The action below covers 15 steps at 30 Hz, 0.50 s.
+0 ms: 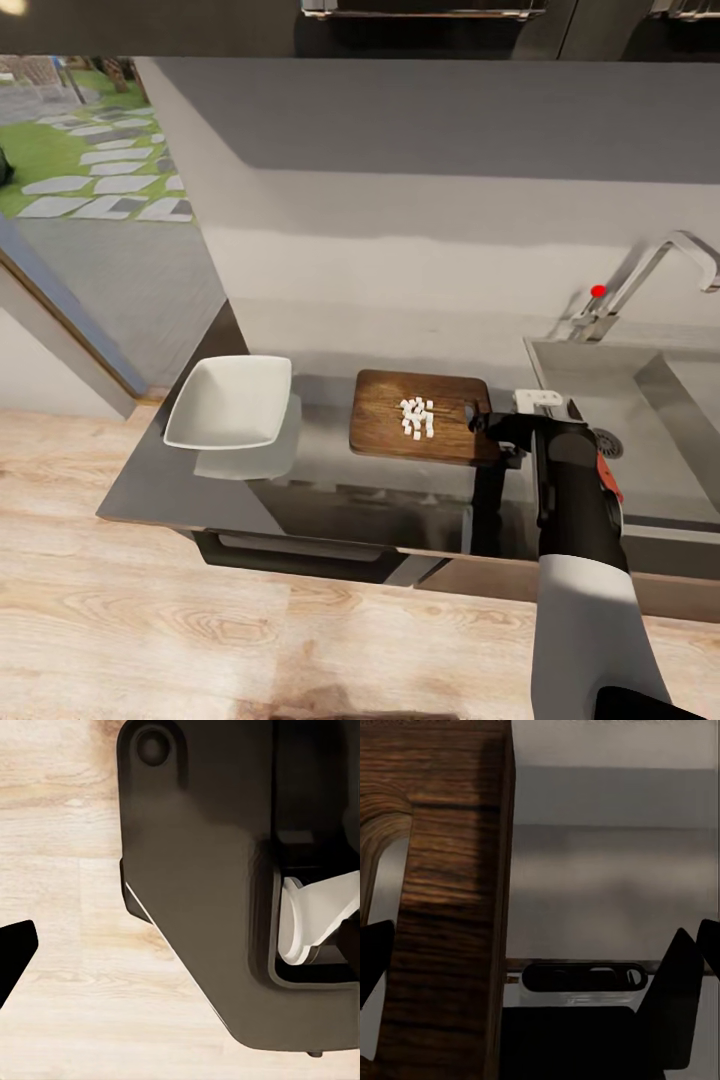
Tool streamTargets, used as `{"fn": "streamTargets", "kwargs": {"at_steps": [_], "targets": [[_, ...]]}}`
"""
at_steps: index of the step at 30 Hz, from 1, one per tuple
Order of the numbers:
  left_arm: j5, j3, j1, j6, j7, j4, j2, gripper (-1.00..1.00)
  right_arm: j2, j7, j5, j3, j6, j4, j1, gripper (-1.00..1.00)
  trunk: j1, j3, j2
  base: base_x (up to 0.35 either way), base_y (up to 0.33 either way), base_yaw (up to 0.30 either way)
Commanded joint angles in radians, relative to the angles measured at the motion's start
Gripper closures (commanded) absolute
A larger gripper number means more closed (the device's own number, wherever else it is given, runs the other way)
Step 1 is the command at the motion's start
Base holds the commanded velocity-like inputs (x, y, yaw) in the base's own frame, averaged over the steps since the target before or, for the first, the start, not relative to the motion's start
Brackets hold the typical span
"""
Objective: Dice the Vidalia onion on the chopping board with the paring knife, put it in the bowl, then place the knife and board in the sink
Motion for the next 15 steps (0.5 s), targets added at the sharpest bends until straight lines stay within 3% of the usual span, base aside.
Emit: {"fn": "streamTargets", "kwargs": {"at_steps": [1, 12, 13, 15], "targets": [[0.009, -0.009, 0.001, -0.002, 0.003, -0.002, 0.0, -1.0, 0.001, 0.009, 0.031, -0.003, -0.001, 0.034, -0.001, -1.0, 0.001, -0.002, -0.001, 0.0, 0.0, 0.0], [0.009, -0.009, 0.001, -0.002, 0.003, -0.002, 0.0, -1.0, 0.001, 0.008, 0.031, -0.002, 0.0, 0.036, -0.001, -1.0, 0.001, -0.002, -0.001, 0.0, 0.0, 0.0], [0.009, -0.009, 0.001, -0.002, 0.003, -0.002, 0.0, -1.0, 0.001, 0.008, 0.031, -0.002, 0.001, 0.036, -0.001, 1.0, 0.001, -0.002, -0.001, 0.0, 0.0, 0.0], [0.009, -0.009, 0.001, -0.002, 0.003, -0.002, 0.0, -1.0, 0.0, 0.008, 0.031, -0.003, 0.001, 0.036, -0.001, 1.0, 0.001, -0.002, -0.001, 0.0, 0.0, 0.0]]}}
